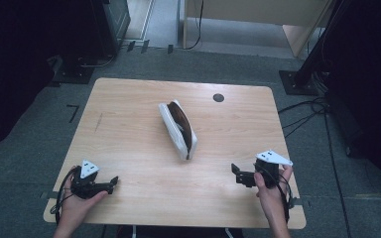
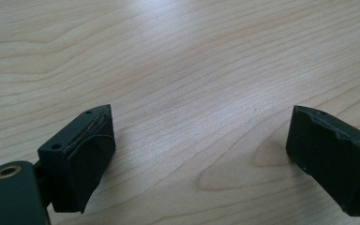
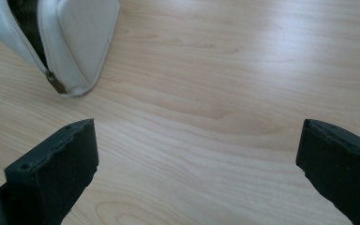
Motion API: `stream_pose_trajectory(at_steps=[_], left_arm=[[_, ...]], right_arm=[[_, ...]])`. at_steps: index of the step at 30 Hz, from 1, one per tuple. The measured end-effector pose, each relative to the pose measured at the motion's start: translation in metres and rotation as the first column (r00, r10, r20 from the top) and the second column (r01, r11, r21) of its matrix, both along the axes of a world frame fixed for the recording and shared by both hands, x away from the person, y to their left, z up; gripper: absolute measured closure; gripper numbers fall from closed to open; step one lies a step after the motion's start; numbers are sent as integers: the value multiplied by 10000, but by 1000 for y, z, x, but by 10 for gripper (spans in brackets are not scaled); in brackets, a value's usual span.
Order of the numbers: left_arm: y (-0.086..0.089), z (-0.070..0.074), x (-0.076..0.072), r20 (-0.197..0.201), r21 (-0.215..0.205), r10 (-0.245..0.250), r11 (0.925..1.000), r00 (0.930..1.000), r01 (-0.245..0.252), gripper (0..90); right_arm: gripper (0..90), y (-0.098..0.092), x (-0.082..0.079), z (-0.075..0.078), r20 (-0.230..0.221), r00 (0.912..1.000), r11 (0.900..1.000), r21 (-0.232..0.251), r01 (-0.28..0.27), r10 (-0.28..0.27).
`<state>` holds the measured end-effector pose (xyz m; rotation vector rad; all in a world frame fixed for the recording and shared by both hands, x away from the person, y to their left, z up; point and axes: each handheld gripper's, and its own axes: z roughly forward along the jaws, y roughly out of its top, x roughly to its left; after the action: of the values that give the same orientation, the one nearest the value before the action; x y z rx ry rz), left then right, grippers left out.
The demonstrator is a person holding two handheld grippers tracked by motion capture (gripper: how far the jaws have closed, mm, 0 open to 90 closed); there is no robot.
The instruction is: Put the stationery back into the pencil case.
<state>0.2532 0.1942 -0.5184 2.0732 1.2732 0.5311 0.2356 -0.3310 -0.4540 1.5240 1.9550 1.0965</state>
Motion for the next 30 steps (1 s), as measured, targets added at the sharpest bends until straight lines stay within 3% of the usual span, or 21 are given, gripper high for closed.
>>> stream_pose_trajectory(at_steps=[20,30], left_arm=[[0,0,0,0,3,31,10000,10000,-31,87],[0,0,0,1,4,31,10000,10000,-31,86]], right_arm=[[0,-64,-34,-41,-660,9892,9914,-88,1308,-1311],[0,-88,-45,-55,-981,9777,9826,-206,1844,-1855]])
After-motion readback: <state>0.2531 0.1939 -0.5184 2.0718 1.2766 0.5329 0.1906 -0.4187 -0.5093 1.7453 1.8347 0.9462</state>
